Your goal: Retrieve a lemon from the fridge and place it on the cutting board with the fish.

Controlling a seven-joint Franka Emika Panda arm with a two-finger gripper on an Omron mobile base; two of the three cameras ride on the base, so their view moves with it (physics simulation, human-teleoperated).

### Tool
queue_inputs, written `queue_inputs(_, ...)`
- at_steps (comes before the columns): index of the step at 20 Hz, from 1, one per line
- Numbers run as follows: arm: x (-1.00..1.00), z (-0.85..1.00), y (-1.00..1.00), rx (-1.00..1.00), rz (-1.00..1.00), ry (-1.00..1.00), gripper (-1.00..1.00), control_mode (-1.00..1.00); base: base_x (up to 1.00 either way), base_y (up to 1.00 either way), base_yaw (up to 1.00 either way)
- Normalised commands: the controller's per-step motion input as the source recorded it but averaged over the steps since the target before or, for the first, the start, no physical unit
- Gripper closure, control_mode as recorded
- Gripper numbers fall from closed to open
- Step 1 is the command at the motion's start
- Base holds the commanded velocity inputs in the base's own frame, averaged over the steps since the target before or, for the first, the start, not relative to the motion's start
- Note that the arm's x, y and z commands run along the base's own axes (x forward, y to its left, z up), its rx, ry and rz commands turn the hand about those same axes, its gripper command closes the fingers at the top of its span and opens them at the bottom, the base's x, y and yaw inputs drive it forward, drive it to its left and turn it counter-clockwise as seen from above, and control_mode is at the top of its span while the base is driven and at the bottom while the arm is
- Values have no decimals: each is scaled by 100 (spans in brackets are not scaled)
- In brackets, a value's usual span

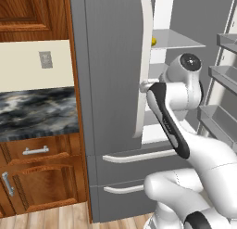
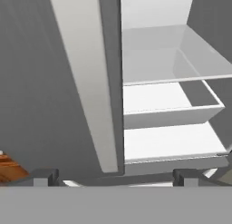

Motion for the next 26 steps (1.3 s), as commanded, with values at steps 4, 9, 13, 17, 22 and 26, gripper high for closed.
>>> queue_inputs(4,26,3,18,0,-9,-3,-100,-100,0,0,0)
queue_inputs(9,10,10,3,-1,-5,0,-100,-100,0,0,0)
queue_inputs(13,23,31,12,1,0,1,-100,-100,0,0,0)
queue_inputs(17,35,14,3,0,3,0,-100,-100,0,0,0)
queue_inputs(22,50,0,0,0,6,0,-100,-100,0,0,0)
queue_inputs(26,53,0,0,0,1,-1,-100,-100,0,0,0)
